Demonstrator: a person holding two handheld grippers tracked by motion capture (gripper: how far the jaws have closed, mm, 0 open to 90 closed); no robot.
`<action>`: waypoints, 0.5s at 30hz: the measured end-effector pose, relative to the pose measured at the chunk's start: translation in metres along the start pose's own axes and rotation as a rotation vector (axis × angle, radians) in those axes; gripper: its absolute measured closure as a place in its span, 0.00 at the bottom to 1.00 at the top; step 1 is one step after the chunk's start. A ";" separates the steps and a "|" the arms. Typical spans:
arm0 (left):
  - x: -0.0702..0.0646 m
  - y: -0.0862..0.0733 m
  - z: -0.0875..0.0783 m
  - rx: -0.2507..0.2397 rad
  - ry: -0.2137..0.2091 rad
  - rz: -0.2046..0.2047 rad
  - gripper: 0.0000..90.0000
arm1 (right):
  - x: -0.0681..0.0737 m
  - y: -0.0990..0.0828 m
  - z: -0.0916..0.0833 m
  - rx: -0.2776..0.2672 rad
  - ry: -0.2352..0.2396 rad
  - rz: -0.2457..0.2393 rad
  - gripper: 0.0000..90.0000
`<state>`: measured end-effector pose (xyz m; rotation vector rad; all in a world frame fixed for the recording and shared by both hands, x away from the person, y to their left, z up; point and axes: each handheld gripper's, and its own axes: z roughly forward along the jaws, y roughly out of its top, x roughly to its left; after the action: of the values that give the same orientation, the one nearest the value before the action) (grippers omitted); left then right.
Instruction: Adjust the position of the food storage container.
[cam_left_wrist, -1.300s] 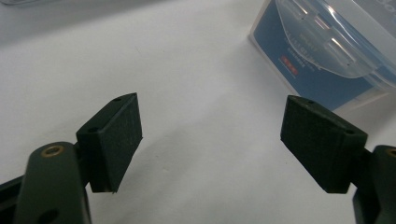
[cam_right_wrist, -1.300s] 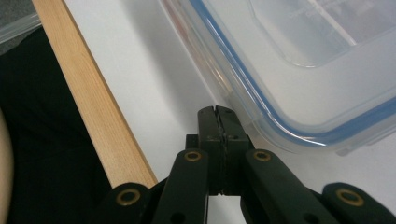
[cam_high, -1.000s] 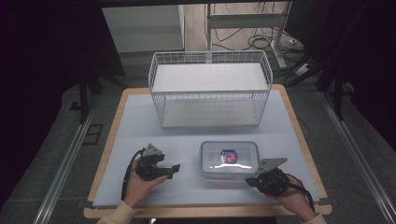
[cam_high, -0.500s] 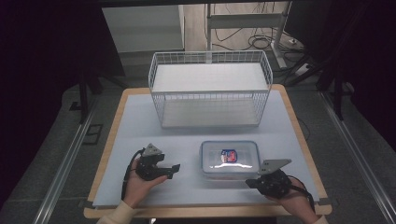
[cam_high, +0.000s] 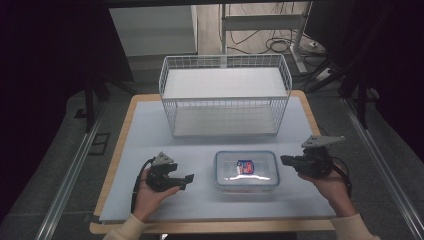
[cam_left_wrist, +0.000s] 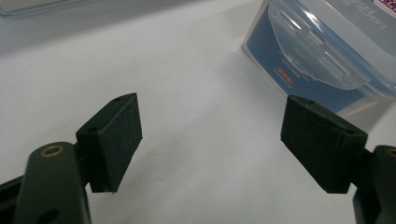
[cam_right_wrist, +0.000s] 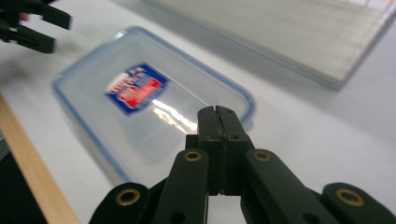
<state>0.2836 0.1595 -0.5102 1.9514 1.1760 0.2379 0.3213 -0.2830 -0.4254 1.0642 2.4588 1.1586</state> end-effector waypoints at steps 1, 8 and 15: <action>0.000 0.000 0.000 0.000 0.000 0.000 0.23 | 0.000 0.000 0.000 0.000 0.000 0.000 1.00; -0.004 0.003 -0.001 -0.005 0.009 0.001 0.23 | -0.014 -0.014 0.007 0.031 0.008 0.066 0.92; -0.007 0.009 -0.006 -0.027 -0.044 -0.034 0.23 | -0.015 -0.014 0.006 -0.007 0.015 0.090 0.45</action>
<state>0.2825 0.1552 -0.4980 1.9018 1.1709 0.1908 0.3281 -0.2958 -0.4411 1.1787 2.4392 1.2049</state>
